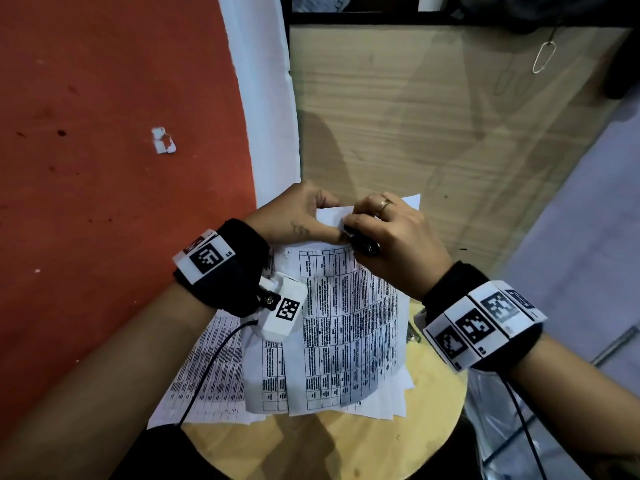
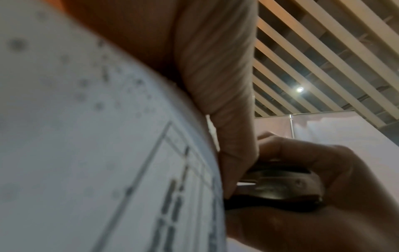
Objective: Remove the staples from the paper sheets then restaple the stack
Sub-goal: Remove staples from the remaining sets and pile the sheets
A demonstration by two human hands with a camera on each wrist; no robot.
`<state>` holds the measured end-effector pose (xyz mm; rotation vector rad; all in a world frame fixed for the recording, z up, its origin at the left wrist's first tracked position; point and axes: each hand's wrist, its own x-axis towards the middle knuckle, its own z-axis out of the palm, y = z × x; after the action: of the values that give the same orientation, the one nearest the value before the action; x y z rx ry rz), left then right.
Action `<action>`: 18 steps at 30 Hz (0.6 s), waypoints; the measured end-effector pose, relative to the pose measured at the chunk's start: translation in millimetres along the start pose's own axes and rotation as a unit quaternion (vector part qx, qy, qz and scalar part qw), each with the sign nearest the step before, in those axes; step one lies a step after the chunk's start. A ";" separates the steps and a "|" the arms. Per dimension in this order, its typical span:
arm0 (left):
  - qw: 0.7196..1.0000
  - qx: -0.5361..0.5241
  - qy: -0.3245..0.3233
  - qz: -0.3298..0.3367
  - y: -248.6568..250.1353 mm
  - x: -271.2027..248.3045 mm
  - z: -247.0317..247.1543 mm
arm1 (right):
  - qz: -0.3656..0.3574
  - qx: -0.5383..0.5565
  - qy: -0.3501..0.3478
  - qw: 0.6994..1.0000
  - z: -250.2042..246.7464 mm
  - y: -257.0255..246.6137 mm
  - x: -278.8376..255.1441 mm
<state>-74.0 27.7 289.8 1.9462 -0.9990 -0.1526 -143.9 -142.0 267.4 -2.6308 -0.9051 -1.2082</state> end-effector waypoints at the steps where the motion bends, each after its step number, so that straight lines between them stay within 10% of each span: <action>1: 1.000 -0.001 -0.002 -0.003 0.0 0.0 -0.1 | 0.002 -0.002 0.006 1.000 0.7 0.0 0.1; 18: 0.998 -0.039 0.042 0.035 0.2 -1.8 -2.9 | 0.134 0.190 0.088 0.968 3.6 5.1 -3.7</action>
<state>-74.0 30.8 291.1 1.8292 -0.9891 -0.0679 -140.5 -146.7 263.0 -2.2150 -0.6472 -1.0576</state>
